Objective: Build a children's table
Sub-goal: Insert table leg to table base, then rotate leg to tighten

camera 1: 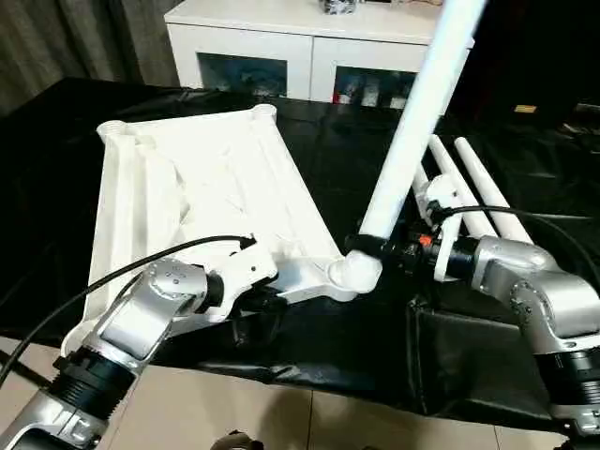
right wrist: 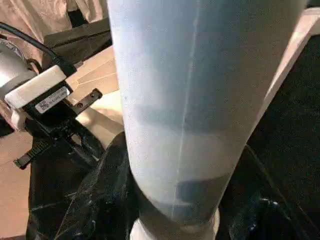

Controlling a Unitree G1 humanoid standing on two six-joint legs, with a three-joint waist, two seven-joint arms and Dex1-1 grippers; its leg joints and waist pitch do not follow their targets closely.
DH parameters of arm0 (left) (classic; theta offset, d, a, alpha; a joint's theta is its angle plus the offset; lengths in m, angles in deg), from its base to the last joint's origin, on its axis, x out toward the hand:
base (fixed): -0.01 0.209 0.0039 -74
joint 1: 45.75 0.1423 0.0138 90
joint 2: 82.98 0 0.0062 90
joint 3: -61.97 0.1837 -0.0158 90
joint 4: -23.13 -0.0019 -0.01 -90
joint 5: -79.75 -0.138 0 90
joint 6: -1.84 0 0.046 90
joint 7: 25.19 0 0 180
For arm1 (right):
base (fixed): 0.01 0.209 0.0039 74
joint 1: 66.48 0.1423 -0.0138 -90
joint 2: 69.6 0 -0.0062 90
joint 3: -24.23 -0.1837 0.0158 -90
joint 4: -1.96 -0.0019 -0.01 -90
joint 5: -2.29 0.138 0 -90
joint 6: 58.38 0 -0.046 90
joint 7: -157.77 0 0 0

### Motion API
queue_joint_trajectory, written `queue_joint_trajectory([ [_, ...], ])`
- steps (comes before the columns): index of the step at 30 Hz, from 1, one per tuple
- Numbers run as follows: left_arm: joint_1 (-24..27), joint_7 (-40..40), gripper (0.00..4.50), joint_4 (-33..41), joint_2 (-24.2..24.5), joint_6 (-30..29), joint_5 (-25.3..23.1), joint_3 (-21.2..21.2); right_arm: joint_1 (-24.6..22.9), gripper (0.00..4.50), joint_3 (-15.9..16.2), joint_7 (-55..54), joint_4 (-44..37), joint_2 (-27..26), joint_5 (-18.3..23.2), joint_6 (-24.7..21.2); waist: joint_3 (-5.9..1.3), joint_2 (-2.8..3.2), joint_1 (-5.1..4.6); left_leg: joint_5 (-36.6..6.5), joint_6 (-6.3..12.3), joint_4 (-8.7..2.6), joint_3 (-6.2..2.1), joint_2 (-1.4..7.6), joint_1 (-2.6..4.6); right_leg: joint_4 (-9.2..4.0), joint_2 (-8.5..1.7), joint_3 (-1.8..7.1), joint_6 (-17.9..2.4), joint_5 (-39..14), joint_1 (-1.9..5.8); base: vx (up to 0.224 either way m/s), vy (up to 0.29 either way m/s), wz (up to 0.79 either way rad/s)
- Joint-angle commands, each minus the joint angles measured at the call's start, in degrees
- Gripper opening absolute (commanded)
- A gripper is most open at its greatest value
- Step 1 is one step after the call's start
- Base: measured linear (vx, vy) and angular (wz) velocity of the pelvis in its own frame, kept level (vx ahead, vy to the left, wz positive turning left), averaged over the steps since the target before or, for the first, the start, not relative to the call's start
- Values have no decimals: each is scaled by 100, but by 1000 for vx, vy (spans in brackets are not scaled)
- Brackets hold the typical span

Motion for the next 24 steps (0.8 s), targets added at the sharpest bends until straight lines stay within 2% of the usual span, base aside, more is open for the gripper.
queue_joint_trajectory([
  [1,20,-67,0,127,-83,34,59,-55,56,182,62,83,106,27,-40,-27,-372,-78,-16,-988,11,-510,-301,553,147,-508,-668,401,-943,-1793,214,0,0,0],
  [3,37,-42,0,199,-39,0,64,-55,131,182,100,86,351,-38,-131,70,-376,-88,-22,-906,52,-502,-298,544,126,-495,-665,397,-984,-1694,224,0,0,0],
  [5,38,-18,0,224,-22,-6,61,-37,204,182,101,30,536,-113,-169,163,-374,-78,-19,-924,49,-502,-298,552,142,-496,-657,393,-990,-1725,209,0,0,0],
  [6,36,1,0,232,-16,-11,67,-32,248,182,96,5,626,-158,-167,188,-375,-30,-19,-952,23,-502,-304,551,144,-494,-661,393,-1008,-1728,200,0,0,0],
  [7,32,29,0,244,-11,-21,79,-29,315,182,87,-23,754,-224,-156,211,-377,-54,-38,-976,6,-506,-300,548,145,-502,-648,390,-1027,-1700,204,0,0,0],
  [9,35,59,0,258,4,-29,83,-28,414,182,109,-42,940,-313,-179,264,-379,-36,-37,-1007,-25,-509,-302,551,151,-494,-646,391,-1056,-1651,202,0,0,0],
  [14,40,94,0,272,17,-37,48,-33,633,182,302,89,1298,-422,-289,385,-394,-37,-30,-911,-36,-508,-297,558,149,-451,-646,390,-1143,-1340,220,0,0,0],
  [15,40,96,0,274,24,-39,47,-33,657,182,327,119,1333,-425,-302,394,-392,-86,-38,-900,-18,-509,-288,553,141,-452,-640,388,-1145,-1324,225,0,0,0],
  [16,39,97,0,276,30,-40,46,-34,678,182,347,146,1363,-428,-313,403,-388,-58,-35,-920,-12,-511,-296,555,145,-447,-650,387,-1155,-1374,225,0,0,0],
  [17,36,90,0,281,40,-51,43,-44,734,182,387,198,1446,-433,-359,443,-383,-90,-43,-962,-14,-508,-288,554,151,-464,-654,389,-1146,-1459,222,0,0,0],
  [19,31,81,0,276,43,-51,34,-53,788,182,384,216,1561,-452,-398,502,-377,-71,-33,-967,-16,-507,-294,559,148,-472,-667,397,-1113,-1559,221,0,0,0],
  [24,30,45,0,261,34,-40,17,-73,785,182,358,205,1720,-436,-443,605,-390,-79,-36,-919,-8,-505,-290,556,148,-459,-655,395,-1115,-1451,225,0,0,0],
])
